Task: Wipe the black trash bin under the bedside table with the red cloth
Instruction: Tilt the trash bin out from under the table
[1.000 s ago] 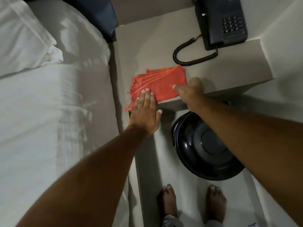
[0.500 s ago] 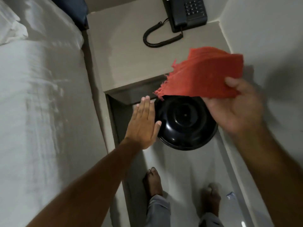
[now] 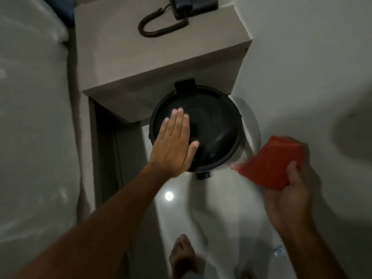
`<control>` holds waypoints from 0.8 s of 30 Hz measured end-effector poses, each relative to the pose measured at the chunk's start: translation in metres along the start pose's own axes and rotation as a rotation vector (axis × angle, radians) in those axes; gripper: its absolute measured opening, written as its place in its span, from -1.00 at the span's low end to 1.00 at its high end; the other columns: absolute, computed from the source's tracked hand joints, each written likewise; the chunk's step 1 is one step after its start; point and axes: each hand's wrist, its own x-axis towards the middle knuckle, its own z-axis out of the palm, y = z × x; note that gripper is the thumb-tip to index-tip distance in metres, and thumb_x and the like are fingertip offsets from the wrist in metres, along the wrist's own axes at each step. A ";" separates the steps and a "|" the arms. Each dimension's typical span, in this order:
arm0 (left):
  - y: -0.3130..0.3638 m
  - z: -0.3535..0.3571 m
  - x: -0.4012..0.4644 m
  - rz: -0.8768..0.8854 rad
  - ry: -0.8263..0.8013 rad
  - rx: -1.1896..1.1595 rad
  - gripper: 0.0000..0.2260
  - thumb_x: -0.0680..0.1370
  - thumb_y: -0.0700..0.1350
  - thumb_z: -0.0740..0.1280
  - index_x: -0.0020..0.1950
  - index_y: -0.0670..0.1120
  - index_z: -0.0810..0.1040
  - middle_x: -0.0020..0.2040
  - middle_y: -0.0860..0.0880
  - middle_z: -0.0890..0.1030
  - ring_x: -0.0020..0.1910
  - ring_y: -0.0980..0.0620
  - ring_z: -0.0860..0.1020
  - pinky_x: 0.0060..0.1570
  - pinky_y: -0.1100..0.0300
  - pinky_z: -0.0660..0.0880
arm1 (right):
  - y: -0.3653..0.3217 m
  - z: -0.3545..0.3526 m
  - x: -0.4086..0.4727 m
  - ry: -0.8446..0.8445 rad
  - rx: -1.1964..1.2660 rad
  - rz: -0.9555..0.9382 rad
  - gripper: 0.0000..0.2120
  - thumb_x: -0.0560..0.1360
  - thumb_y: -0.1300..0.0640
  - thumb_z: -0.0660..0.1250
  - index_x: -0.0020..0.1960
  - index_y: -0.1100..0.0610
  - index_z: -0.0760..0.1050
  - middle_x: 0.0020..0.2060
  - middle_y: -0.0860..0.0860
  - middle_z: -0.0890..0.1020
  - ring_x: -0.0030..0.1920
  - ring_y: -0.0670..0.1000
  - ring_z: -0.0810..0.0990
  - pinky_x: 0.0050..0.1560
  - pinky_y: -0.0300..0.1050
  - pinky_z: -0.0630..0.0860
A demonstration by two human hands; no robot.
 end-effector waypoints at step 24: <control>0.006 0.046 0.028 0.222 -0.001 0.195 -0.03 0.44 0.52 -0.09 0.60 -0.18 0.00 0.61 -0.23 0.02 0.59 -0.19 -0.05 0.54 -0.16 -0.02 | 0.122 -0.001 0.123 0.138 0.074 -0.427 -0.80 0.69 0.18 0.17 0.06 0.00 0.55 -0.09 -0.03 0.64 -0.17 -0.20 0.67 -0.13 -0.31 0.58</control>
